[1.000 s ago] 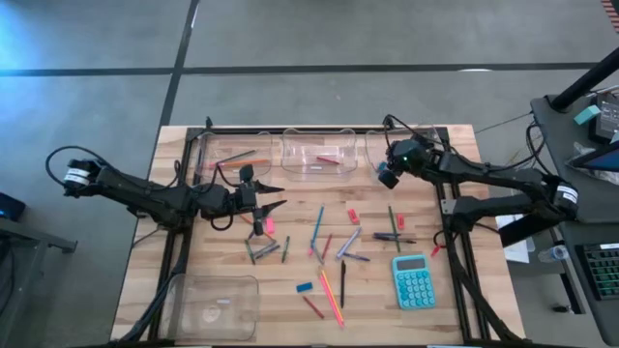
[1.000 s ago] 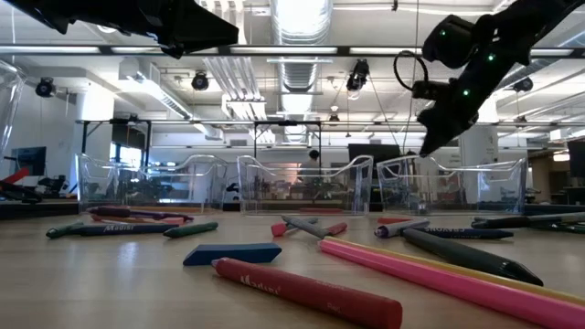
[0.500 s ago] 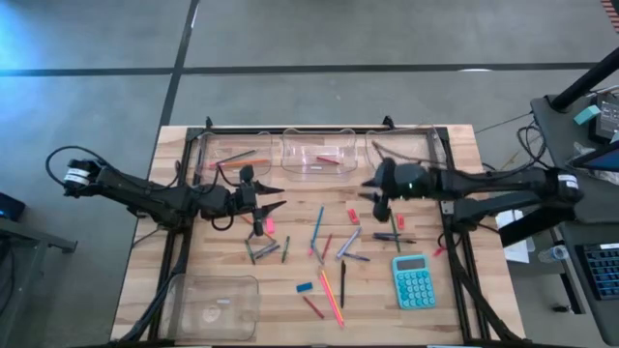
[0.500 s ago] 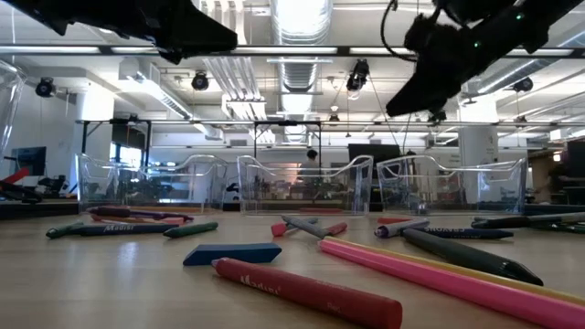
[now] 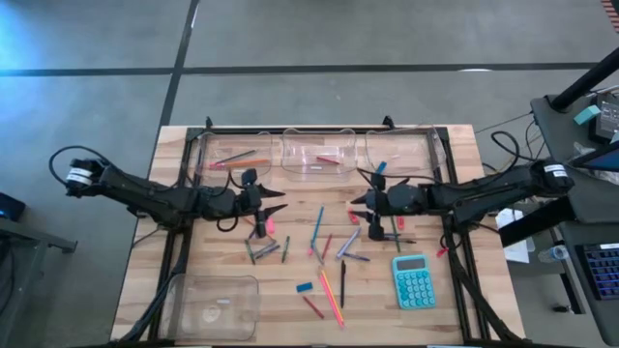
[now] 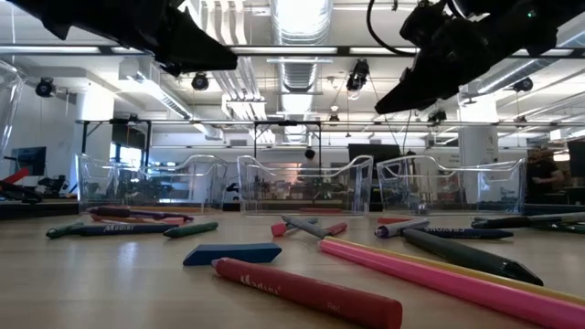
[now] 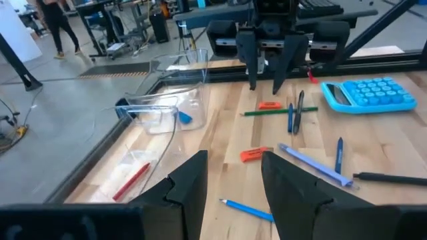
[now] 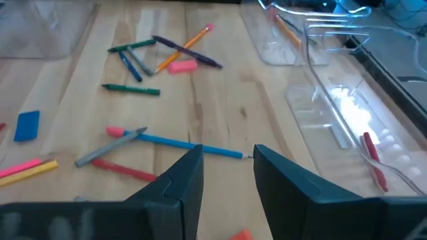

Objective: Sort crayons/erasers/pens/pencils in bins
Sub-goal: Put the gray crayon into the top middle transparent bin

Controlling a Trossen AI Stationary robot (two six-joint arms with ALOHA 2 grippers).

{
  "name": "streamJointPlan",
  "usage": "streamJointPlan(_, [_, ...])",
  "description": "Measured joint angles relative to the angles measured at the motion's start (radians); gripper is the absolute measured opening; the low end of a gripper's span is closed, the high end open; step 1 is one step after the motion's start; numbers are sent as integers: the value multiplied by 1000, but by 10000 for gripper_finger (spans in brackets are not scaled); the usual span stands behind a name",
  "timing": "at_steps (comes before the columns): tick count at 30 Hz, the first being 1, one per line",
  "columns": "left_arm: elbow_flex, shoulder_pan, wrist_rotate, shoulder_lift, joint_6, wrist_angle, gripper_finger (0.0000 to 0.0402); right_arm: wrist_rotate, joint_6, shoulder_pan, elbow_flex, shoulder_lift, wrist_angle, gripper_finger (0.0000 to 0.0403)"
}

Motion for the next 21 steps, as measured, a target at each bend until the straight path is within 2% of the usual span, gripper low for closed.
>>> streamJointPlan(8, [78,0,10,112,-19,-37,127,-1,24,0,-1,1,5,120])
streamJointPlan(12, [139,0,48,186,-14,-56,127,-1,24,0,-1,1,4,116])
streamJointPlan(17, [212,0,81,268,7,-173,127,-1,8,0,-3,1,4,114])
streamJointPlan(21, [228,2,85,317,8,-203,127,-1,3,0,-5,1,2,116])
